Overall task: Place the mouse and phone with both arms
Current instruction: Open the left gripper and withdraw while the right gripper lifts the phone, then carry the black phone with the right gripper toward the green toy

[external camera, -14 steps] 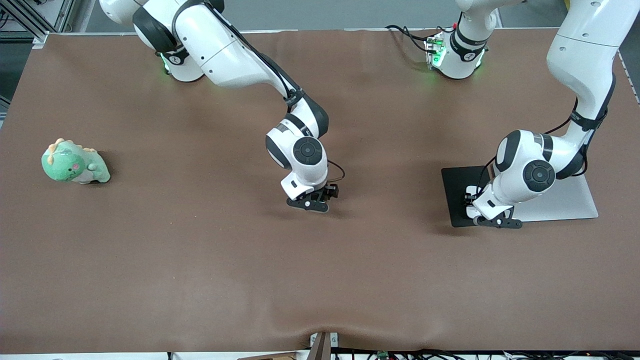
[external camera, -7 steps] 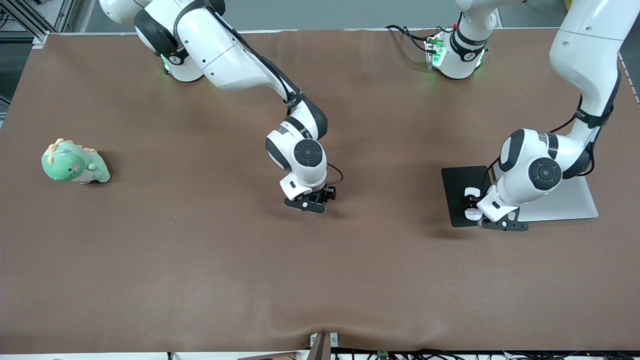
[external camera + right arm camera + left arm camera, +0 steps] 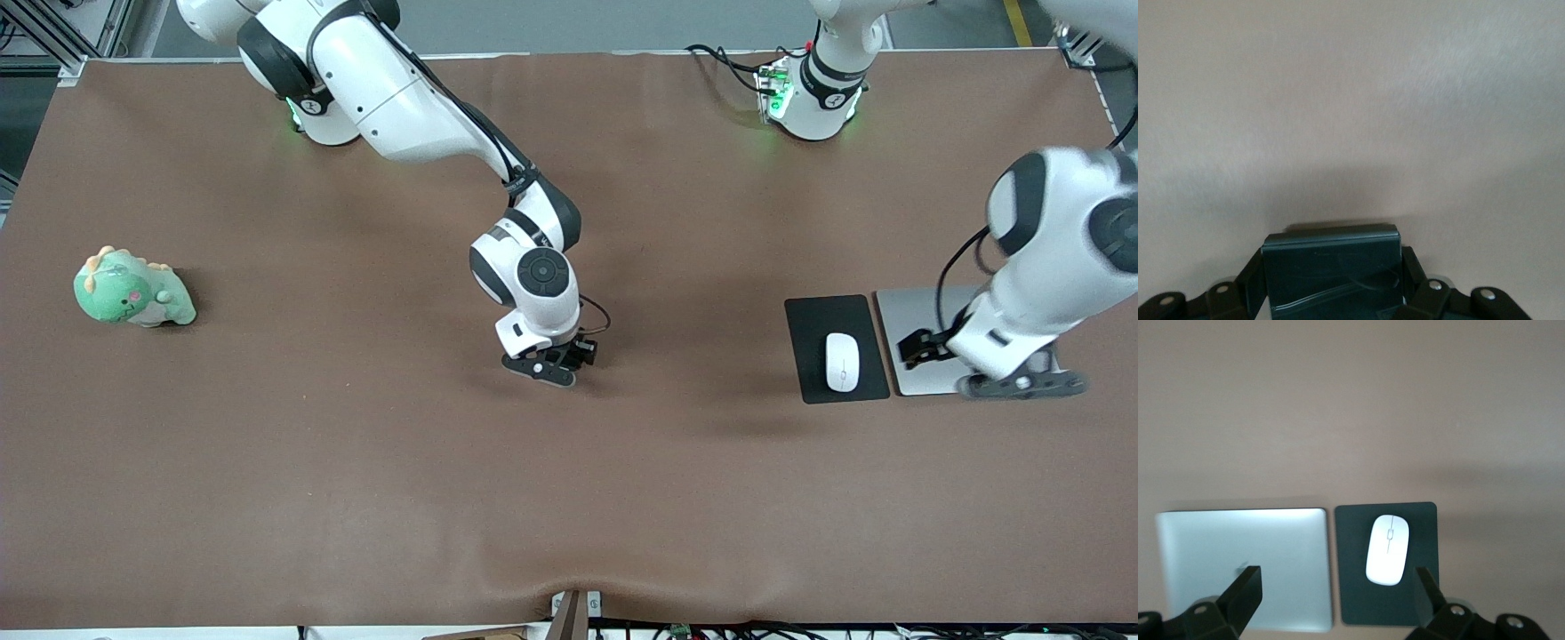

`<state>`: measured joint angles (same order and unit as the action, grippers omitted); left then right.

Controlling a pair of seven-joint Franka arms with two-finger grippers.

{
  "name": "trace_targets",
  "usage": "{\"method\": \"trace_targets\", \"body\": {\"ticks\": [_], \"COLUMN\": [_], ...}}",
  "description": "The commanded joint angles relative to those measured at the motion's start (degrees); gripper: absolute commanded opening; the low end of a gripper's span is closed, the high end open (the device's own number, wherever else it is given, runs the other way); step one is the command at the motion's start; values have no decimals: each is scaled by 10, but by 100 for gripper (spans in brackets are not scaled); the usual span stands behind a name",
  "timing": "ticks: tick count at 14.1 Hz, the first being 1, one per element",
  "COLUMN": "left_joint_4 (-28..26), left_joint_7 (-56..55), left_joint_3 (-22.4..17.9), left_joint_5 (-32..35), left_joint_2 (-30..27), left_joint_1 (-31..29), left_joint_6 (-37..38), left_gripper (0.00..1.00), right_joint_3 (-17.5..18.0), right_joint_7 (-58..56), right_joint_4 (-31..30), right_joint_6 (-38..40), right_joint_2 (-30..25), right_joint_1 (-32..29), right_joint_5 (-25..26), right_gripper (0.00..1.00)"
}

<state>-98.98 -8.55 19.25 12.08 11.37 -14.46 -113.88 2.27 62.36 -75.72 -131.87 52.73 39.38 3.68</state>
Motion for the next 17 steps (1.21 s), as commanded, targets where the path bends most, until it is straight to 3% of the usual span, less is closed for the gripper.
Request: {"method": "trace_targets", "body": {"ticks": [1, 2, 4, 5, 9, 11, 13, 17], "left_joint_4": [115, 143, 150, 148, 139, 135, 138, 140], "left_joint_7": [15, 16, 20, 20, 11, 11, 10, 12], "left_joint_3": [4, 4, 4, 3, -10, -60, -111, -113], "left_joint_5": [-12, -11, -15, -15, -42, -43, -44, -62], "left_joint_2": [-16, -16, -34, -45, -84, -100, -102, -106], "left_joint_1": [-6, -6, -7, -7, 11, 62, 119, 118], "left_joint_6": [146, 177, 201, 211, 225, 242, 275, 286], "left_gripper": [100, 100, 100, 100, 100, 100, 100, 100], "right_joint_3": [14, 15, 15, 15, 17, 17, 15, 14], "right_joint_7": [6, 2, -7, -16, -113, -184, -275, -455], "right_joint_4": [2, 2, -6, -24, -182, -235, -259, -290], "right_joint_6": [44, 69, 114, 122, 118, 120, 135, 147], "right_joint_2": [-39, -54, -91, -116, -244, -290, -311, -321], "right_joint_1": [-31, -40, -56, -75, -148, -199, -247, -360], "right_joint_5": [-1, -2, -2, -3, -4, -4, -3, -2], "right_gripper": [5, 5, 5, 0, 0, 0, 0, 0]}}
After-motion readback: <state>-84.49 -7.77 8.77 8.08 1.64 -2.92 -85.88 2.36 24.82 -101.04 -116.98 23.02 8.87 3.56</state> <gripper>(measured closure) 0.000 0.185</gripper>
